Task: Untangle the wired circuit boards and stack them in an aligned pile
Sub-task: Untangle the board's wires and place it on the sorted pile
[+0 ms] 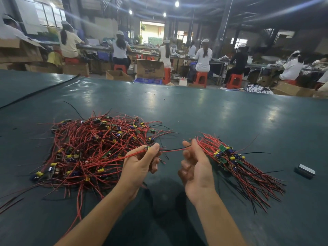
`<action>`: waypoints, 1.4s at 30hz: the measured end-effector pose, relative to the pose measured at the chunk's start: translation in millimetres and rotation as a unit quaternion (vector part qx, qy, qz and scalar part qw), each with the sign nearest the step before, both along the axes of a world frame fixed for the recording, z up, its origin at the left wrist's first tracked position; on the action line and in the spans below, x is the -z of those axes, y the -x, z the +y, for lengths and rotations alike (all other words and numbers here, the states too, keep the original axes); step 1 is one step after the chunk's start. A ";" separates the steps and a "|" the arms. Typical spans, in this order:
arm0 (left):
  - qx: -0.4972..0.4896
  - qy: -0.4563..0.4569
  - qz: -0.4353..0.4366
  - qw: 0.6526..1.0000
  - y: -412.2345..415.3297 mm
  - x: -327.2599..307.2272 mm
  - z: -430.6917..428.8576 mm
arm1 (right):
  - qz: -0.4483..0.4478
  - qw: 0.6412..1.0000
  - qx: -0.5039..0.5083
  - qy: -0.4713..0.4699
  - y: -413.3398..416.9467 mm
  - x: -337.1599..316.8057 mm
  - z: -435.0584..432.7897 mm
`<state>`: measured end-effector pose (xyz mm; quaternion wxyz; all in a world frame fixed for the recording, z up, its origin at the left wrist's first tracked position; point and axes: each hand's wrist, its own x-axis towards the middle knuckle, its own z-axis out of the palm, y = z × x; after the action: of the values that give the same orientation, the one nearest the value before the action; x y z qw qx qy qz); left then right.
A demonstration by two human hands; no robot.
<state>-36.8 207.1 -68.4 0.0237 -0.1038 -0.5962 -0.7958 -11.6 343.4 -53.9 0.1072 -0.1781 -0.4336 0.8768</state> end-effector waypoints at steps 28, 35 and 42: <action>0.017 -0.034 -0.037 0.999 -3.0 -10.8 -4.5 | 0.020 0.997 -0.002 0.079 -2.0 -8.4 9.9; 0.066 0.044 -0.017 0.997 -2.0 -6.1 -7.5 | -0.003 0.991 -0.089 -0.102 -10.8 3.9 -29.4; 0.051 0.089 -0.071 0.992 -0.4 -3.0 -4.4 | 0.011 0.972 -0.006 -0.233 -12.4 1.1 -27.0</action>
<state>-36.4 202.7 -65.4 -0.0681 -0.0791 -0.6587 -0.7451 0.8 316.4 -55.0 0.1456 -0.1360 -0.6258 0.7541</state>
